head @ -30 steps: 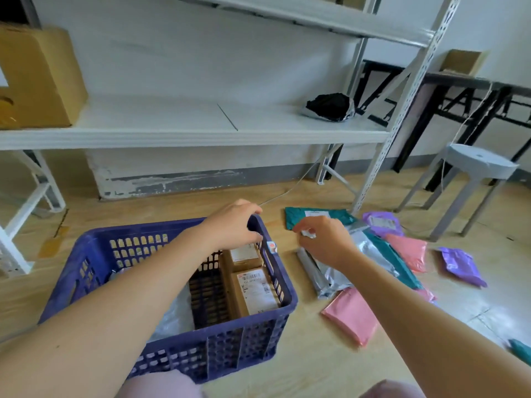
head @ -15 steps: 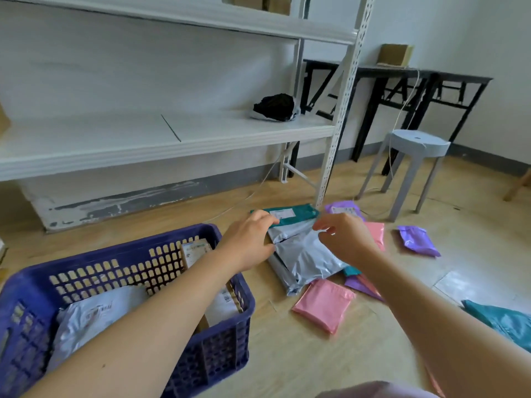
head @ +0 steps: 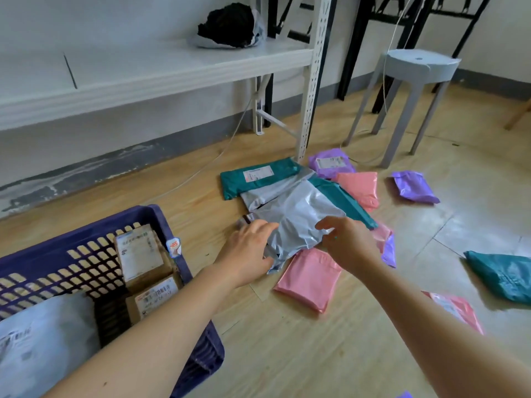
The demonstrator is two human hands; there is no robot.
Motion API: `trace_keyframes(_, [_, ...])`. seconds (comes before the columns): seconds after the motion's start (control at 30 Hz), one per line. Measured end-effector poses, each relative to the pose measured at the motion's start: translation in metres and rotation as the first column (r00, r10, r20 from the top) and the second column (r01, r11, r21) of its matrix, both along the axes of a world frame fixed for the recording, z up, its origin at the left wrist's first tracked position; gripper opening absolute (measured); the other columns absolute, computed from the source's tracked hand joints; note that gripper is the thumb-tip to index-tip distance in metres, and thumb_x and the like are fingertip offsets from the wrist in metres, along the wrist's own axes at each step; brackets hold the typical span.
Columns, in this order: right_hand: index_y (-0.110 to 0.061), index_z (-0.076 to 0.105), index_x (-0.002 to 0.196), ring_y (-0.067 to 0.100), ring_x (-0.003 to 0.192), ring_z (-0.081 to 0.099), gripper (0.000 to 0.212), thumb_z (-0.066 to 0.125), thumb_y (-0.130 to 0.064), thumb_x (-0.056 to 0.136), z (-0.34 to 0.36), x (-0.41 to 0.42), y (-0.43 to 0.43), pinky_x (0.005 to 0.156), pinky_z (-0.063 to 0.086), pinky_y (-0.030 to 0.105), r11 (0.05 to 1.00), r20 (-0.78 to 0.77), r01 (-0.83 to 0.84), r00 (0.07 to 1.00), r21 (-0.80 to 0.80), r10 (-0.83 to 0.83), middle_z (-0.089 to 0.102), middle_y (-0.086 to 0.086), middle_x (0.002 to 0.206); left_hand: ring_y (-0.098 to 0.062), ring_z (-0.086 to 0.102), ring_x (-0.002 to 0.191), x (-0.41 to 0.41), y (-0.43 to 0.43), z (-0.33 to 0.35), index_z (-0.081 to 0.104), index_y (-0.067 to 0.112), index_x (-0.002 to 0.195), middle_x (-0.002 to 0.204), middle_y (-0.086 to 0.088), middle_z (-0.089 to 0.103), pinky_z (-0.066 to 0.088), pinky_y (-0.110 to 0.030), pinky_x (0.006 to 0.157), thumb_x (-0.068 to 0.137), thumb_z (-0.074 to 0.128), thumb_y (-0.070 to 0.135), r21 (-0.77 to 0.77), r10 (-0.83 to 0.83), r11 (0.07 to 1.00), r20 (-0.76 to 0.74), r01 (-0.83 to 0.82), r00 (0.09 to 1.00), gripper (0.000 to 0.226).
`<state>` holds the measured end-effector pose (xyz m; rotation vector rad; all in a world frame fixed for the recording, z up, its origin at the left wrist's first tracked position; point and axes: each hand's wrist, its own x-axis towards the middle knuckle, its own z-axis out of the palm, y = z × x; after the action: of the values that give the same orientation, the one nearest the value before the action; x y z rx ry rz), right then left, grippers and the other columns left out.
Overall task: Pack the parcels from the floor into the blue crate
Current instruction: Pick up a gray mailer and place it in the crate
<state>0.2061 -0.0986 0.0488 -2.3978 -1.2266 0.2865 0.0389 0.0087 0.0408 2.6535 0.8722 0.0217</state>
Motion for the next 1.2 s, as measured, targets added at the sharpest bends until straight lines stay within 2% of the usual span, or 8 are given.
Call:
trace_keyframes(0.37, [-0.02, 0.065, 0.117, 0.02, 0.117, 0.053, 0.038, 0.049, -0.006, 0.085, -0.118, 0.03, 0.062, 0.089, 0.046, 0.03, 0.976, -0.011, -0.12, 0.993, -0.182, 0.12, 0.049, -0.001, 0.136, -0.023, 0.028, 0.134, 0.055, 0.057, -0.093, 0.022, 0.025, 0.145, 0.147, -0.002, 0.024, 0.035, -0.034, 0.104, 0.081, 0.062, 0.024, -0.241, 0.089, 0.964, -0.12, -0.116, 0.989, 0.076])
trace_keyframes(0.5, [-0.016, 0.061, 0.113, 0.021, 0.129, 0.041, 0.036, 0.042, -0.004, 0.084, -0.153, 0.03, 0.075, 0.084, 0.049, 0.031, 0.885, 0.042, -0.24, 0.959, -0.399, 0.279, 0.012, -0.003, 0.158, -0.023, 0.036, 0.132, 0.064, 0.075, -0.119, 0.024, 0.024, 0.145, 0.148, -0.003, 0.023, 0.038, -0.033, 0.101, 0.08, 0.065, 0.024, -0.374, 0.216, 0.892, -0.139, -0.253, 0.966, 0.077])
trace_keyframes(0.63, [-0.017, 0.059, 0.098, 0.022, 0.138, 0.025, 0.029, 0.037, -0.002, 0.087, -0.181, 0.027, 0.079, 0.084, 0.053, 0.032, 0.772, 0.032, -0.312, 0.919, -0.554, 0.394, -0.011, -0.005, 0.159, -0.024, 0.038, 0.13, 0.069, 0.084, -0.134, 0.024, 0.023, 0.145, 0.148, -0.004, 0.023, 0.042, -0.037, 0.099, 0.082, 0.063, 0.023, -0.428, 0.304, 0.835, -0.164, -0.345, 0.938, 0.074])
trace_keyframes(0.77, [-0.017, 0.06, 0.101, 0.021, 0.133, 0.032, 0.031, 0.035, -0.002, 0.09, -0.196, 0.025, 0.088, 0.083, 0.051, 0.031, 0.736, 0.031, -0.328, 0.903, -0.592, 0.428, -0.013, -0.005, 0.159, -0.024, 0.038, 0.129, 0.071, 0.086, -0.141, 0.024, 0.023, 0.144, 0.147, -0.003, 0.024, 0.042, -0.035, 0.097, 0.083, 0.061, 0.023, -0.436, 0.317, 0.826, -0.164, -0.357, 0.934, 0.072])
trace_keyframes(0.9, [-0.012, 0.053, 0.126, 0.021, 0.131, 0.034, 0.04, 0.037, -0.004, 0.09, -0.209, 0.023, 0.099, 0.079, 0.046, 0.027, 0.737, 0.031, -0.339, 0.899, -0.585, 0.438, -0.013, -0.005, 0.158, -0.023, 0.037, 0.13, 0.07, 0.084, -0.147, 0.025, 0.023, 0.144, 0.147, -0.003, 0.025, 0.041, -0.034, 0.097, 0.083, 0.062, 0.024, -0.453, 0.324, 0.814, -0.168, -0.365, 0.931, 0.071])
trace_keyframes(0.97, [-0.012, 0.044, 0.136, 0.022, 0.134, 0.033, 0.049, 0.039, -0.004, 0.088, -0.215, 0.022, 0.102, 0.091, 0.048, 0.029, 0.727, -0.009, -0.355, 0.902, -0.588, 0.432, -0.015, -0.001, 0.158, -0.023, 0.036, 0.131, 0.07, 0.084, -0.149, 0.025, 0.022, 0.144, 0.147, -0.004, 0.025, 0.041, -0.034, 0.097, 0.084, 0.062, 0.025, -0.463, 0.322, 0.811, -0.161, -0.359, 0.933, 0.071])
trace_keyframes(1.07, [-0.008, 0.028, 0.145, 0.022, 0.139, 0.028, 0.06, 0.041, -0.003, 0.086, -0.213, 0.022, 0.103, 0.109, 0.036, 0.031, 0.754, -0.053, -0.36, 0.916, -0.55, 0.398, -0.005, 0.005, 0.159, -0.023, 0.037, 0.13, 0.068, 0.084, -0.15, 0.027, 0.022, 0.144, 0.146, -0.004, 0.027, 0.04, -0.033, 0.095, 0.083, 0.063, 0.024, -0.467, 0.33, 0.807, -0.151, -0.361, 0.932, 0.071])
trace_keyframes(1.2, [-0.005, 0.027, 0.144, 0.019, 0.142, 0.022, 0.065, 0.045, 0.004, 0.083, -0.198, 0.023, 0.101, 0.115, 0.019, 0.025, 0.861, -0.035, -0.32, 0.942, -0.396, 0.334, 0.019, 0.008, 0.154, -0.025, 0.036, 0.132, 0.068, 0.083, -0.147, 0.026, 0.02, 0.144, 0.147, -0.007, 0.027, 0.037, -0.034, 0.1, 0.083, 0.064, 0.026, -0.458, 0.354, 0.807, -0.133, -0.374, 0.926, 0.072])
